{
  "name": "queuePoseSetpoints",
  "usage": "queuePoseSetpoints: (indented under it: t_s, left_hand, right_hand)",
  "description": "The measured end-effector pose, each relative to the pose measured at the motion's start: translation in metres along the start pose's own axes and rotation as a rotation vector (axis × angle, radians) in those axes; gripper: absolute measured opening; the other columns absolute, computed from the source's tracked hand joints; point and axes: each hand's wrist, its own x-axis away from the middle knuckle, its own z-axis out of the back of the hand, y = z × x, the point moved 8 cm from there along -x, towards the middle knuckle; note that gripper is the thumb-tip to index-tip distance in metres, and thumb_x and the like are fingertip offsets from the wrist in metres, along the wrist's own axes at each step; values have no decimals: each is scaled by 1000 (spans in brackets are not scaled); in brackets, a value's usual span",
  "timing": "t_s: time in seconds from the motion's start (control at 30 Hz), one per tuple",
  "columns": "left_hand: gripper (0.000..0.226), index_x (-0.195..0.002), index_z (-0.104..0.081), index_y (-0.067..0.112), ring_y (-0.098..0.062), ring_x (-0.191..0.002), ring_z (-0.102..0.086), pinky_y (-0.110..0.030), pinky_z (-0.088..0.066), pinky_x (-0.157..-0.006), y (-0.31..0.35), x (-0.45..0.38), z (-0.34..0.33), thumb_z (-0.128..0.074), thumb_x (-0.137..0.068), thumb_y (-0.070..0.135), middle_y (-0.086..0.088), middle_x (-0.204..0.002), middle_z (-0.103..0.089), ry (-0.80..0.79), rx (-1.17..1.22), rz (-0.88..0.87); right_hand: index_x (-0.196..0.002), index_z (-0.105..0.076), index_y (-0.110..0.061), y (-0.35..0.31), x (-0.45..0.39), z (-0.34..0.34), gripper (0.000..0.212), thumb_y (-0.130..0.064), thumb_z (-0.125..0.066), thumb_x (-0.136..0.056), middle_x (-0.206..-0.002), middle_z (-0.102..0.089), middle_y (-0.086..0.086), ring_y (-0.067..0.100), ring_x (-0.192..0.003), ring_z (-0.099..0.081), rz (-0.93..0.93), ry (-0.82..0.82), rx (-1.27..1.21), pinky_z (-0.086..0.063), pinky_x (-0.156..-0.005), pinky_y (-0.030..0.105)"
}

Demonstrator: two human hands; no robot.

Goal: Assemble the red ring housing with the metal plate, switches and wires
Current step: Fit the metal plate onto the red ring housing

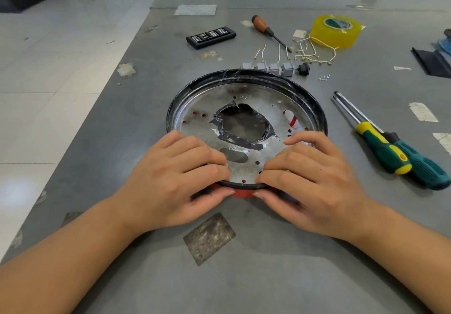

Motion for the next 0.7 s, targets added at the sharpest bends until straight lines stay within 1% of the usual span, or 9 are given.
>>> queuePoseSetpoints:
  t_s: [0.53,0.7]
  left_hand:
    - [21,-93,-79,15,-23,-88,-68,-43,-49,-73,0,1,0,-75,-98,35,2,-106,-76,22,-11,-2]
    - [26,-102,-81,19,-21,-92,-68,-38,-47,-76,-1,1,-2,-75,-97,44,5,-109,-76,3,-23,-7]
  right_hand:
    - [-94,-79,-14,-2,0,0,15,-29,-75,-92,-94,-72,-2,22,-78,-66,12,21,16,-50,-92,45]
    - [-96,-78,-15,-2,1,0,16,-29,-74,-93,-95,-72,-2,22,-79,-65,15,24,20,-49,-94,45]
